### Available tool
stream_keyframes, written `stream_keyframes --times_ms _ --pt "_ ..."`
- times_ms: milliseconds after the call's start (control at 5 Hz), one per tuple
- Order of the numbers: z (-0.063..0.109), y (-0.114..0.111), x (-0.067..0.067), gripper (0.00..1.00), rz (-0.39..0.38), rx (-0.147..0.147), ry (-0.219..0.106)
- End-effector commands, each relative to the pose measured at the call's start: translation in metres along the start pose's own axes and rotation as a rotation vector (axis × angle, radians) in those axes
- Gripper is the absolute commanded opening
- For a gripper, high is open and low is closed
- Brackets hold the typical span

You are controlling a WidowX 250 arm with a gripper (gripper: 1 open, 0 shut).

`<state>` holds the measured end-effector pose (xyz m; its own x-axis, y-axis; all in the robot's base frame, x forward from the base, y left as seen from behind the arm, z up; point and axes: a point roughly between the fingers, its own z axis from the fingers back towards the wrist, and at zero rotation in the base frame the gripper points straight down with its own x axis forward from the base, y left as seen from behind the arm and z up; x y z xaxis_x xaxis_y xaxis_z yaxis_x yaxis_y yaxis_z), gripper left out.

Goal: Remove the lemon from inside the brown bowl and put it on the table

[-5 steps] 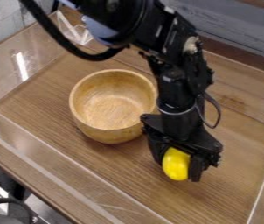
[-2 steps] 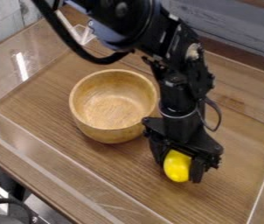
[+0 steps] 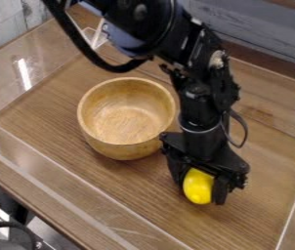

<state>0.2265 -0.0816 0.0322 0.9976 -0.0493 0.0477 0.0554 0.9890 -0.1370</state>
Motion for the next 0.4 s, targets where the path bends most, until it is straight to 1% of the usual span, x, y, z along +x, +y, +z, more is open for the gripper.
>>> stream_keyframes --times_ms 0,200 --pt "0.0099 -0.0012 0.0148 0.00 0.004 -0.007 -0.053" --pt "0.0086 -0.0008 0.0157 0.00 0.009 -0.003 -0.050"
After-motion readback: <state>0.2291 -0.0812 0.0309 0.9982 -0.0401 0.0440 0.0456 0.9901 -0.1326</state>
